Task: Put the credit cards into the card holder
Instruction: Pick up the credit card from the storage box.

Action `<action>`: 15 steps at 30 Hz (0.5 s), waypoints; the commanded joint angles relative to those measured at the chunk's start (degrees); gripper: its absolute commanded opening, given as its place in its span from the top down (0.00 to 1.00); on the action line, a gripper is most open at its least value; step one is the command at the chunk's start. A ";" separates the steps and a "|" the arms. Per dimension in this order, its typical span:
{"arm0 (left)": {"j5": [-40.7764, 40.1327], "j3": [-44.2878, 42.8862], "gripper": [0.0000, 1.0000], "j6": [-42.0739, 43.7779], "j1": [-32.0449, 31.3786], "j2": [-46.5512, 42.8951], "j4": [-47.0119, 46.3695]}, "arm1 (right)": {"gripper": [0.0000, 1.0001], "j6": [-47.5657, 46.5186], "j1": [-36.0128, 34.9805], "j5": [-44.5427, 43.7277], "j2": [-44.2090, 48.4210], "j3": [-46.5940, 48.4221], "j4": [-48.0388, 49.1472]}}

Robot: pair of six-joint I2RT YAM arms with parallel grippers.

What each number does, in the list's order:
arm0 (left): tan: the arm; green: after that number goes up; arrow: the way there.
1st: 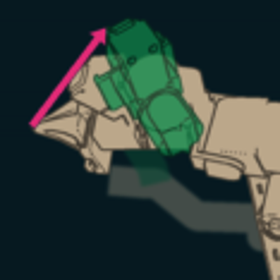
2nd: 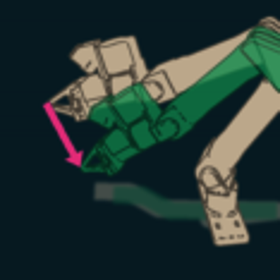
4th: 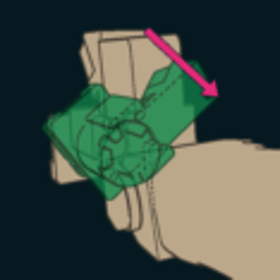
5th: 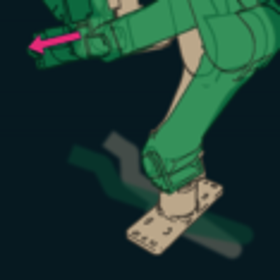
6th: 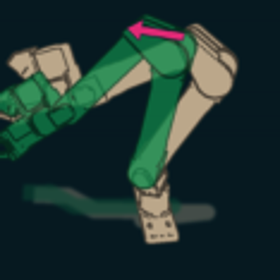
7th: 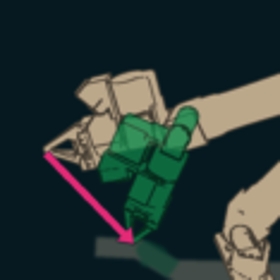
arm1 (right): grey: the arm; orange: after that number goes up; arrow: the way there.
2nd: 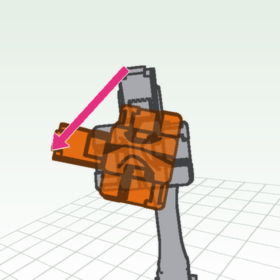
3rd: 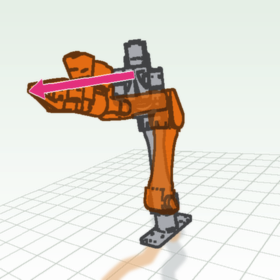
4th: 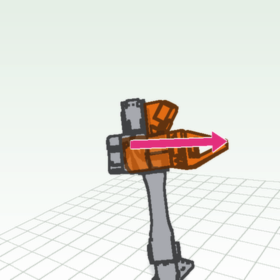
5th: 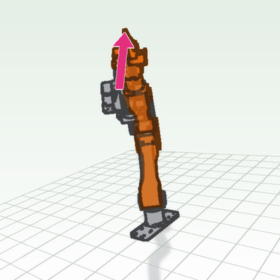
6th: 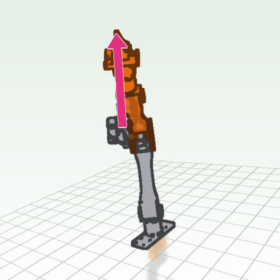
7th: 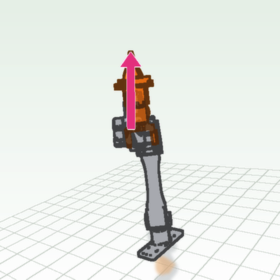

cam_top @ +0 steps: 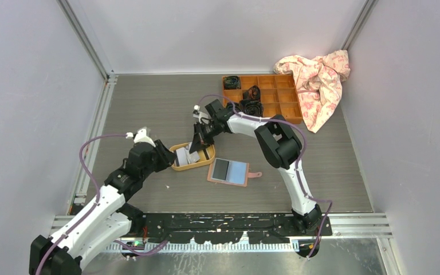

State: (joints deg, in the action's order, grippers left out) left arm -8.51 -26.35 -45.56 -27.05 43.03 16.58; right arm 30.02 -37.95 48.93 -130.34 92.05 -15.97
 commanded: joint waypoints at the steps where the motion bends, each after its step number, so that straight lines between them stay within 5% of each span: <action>1: 4.04 -0.38 0.58 1.86 -0.17 -2.54 -3.25 | 0.97 -3.58 1.28 -2.29 6.19 -0.69 -1.30; 8: 10.68 3.82 0.43 0.91 -0.20 -7.66 -9.92 | 0.99 -7.56 2.01 -2.19 10.44 -2.01 -2.67; 15: 15.69 6.78 0.39 -1.03 -0.20 -12.30 -14.28 | 0.99 -8.38 2.01 1.96 11.57 -3.50 -1.31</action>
State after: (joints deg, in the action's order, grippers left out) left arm 2.52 -20.38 -45.28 -27.05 33.01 9.34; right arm 23.42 -35.66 47.18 -122.63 89.62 -18.92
